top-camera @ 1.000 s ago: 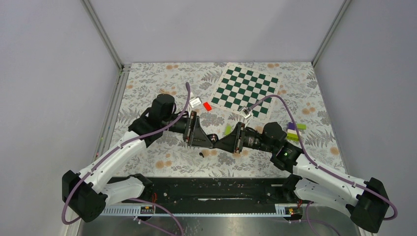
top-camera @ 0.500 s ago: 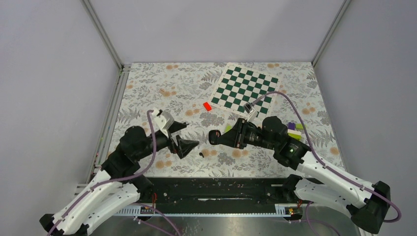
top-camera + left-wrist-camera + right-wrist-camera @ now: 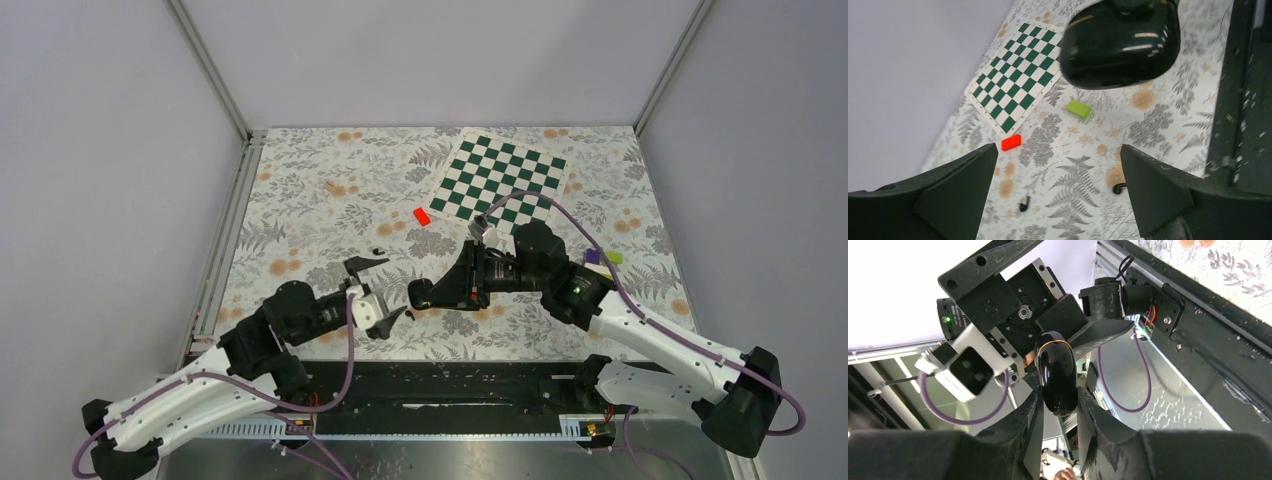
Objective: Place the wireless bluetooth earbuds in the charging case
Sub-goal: Open the charging case.
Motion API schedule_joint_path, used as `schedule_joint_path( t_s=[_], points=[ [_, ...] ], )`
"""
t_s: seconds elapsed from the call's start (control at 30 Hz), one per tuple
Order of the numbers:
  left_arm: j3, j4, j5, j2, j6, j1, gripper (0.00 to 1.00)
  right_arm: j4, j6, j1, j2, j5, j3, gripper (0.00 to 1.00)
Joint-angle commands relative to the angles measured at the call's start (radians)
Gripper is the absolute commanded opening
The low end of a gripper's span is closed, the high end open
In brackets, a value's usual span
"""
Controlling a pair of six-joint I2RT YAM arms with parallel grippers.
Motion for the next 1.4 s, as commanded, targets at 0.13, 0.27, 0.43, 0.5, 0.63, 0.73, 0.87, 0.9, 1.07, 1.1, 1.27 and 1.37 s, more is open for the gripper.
schedule_joint_path(
  t_s=[0.13,0.27,0.43,0.5,0.63,0.73,0.87,0.9,1.07,1.1,1.27,1.37],
  points=[
    [0.047,0.071,-0.205,0.093,0.342,-0.133,0.93,0.024,0.096,0.005,0.022,-0.095,0.044,0.00],
    [0.014,0.152,-0.221,0.057,0.341,-0.139,0.89,0.020,0.133,0.004,0.053,-0.088,0.041,0.00],
    [0.001,0.148,-0.226,0.034,0.342,-0.140,0.67,0.155,0.248,0.004,0.109,-0.120,0.016,0.00],
    [-0.001,0.130,-0.210,0.029,0.342,-0.140,0.66,0.213,0.292,0.004,0.135,-0.120,0.011,0.00],
    [-0.001,0.088,-0.183,0.022,0.343,-0.140,0.68,0.356,0.380,0.001,0.179,-0.122,0.002,0.00],
    [-0.001,0.066,-0.177,0.016,0.343,-0.140,0.70,0.388,0.409,-0.001,0.199,-0.109,0.003,0.00],
    [-0.009,0.083,-0.170,-0.004,0.338,-0.140,0.68,0.414,0.451,-0.004,0.214,-0.092,-0.012,0.00],
    [-0.013,0.093,-0.167,-0.012,0.339,-0.140,0.68,0.417,0.458,-0.006,0.216,-0.089,-0.016,0.00],
    [-0.014,0.103,-0.163,-0.015,0.338,-0.140,0.64,0.449,0.488,-0.008,0.232,-0.084,-0.028,0.00],
    [-0.013,0.102,-0.159,-0.016,0.338,-0.140,0.62,0.446,0.488,-0.008,0.235,-0.082,-0.027,0.00],
    [-0.016,0.104,-0.124,-0.014,0.330,-0.140,0.60,0.464,0.505,-0.011,0.247,-0.069,-0.043,0.00],
    [-0.017,0.102,-0.121,-0.012,0.331,-0.140,0.60,0.486,0.514,-0.011,0.256,-0.073,-0.047,0.00]
  ],
)
